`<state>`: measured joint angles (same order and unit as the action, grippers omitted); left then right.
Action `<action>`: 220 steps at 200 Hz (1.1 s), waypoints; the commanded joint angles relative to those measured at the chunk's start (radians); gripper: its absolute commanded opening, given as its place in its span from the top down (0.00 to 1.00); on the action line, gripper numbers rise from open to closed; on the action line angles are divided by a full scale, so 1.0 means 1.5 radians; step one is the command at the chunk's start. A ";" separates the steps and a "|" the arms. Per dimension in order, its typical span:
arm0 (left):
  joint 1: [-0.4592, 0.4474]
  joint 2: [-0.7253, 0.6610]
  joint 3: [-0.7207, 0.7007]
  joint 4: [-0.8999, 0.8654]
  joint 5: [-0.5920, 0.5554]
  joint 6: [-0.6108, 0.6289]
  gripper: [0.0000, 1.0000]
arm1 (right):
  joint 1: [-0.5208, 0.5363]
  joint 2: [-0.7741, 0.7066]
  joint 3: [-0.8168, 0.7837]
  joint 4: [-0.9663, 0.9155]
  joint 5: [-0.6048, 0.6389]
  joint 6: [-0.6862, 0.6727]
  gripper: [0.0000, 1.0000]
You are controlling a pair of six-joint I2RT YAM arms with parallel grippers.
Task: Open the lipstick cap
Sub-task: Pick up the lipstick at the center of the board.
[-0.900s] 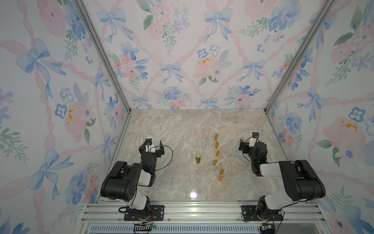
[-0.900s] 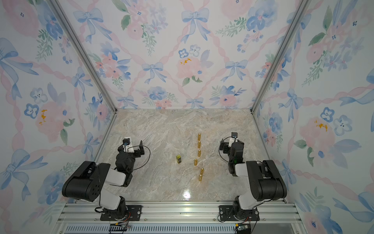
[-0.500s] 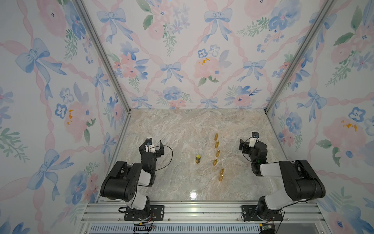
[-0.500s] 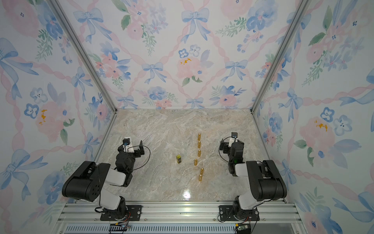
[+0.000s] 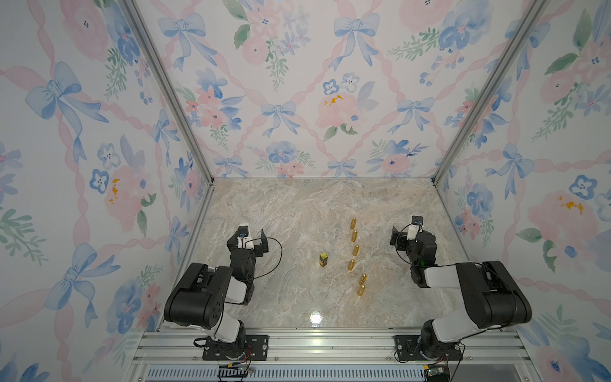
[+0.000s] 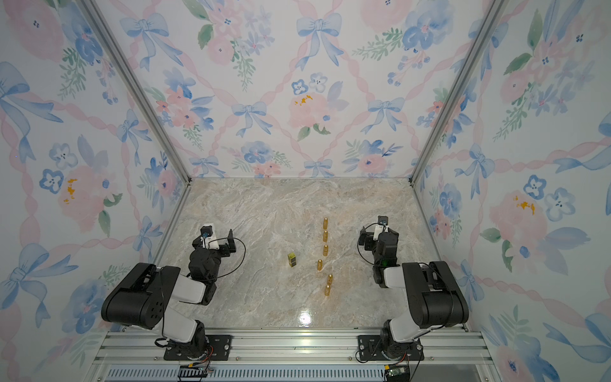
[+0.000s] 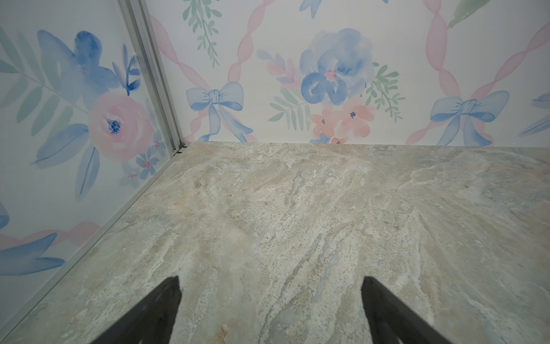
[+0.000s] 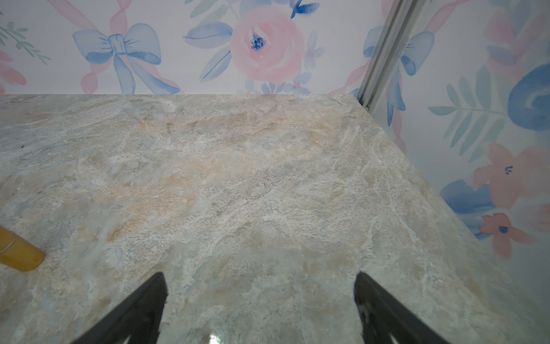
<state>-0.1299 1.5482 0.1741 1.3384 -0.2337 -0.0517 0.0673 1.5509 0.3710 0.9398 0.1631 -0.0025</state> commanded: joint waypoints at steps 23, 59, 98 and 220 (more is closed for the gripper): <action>0.001 -0.001 0.010 0.006 0.010 0.009 0.02 | 0.003 0.005 0.002 0.012 -0.007 -0.002 0.01; 0.000 -0.013 0.010 0.002 0.020 0.017 0.02 | 0.004 0.003 -0.014 0.040 0.012 0.004 0.01; -0.003 -0.096 -0.014 -0.022 0.013 0.017 0.02 | 0.009 -0.059 -0.029 0.017 0.028 0.001 0.01; 0.004 -0.419 0.064 -0.293 0.064 -0.173 0.02 | -0.154 -0.294 0.163 -0.578 -0.155 0.362 0.01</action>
<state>-0.1299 0.9668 0.2363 1.0180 -0.1974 -0.1947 -0.0898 1.1126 0.5842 0.2901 0.0883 0.3653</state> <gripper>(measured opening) 0.980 0.989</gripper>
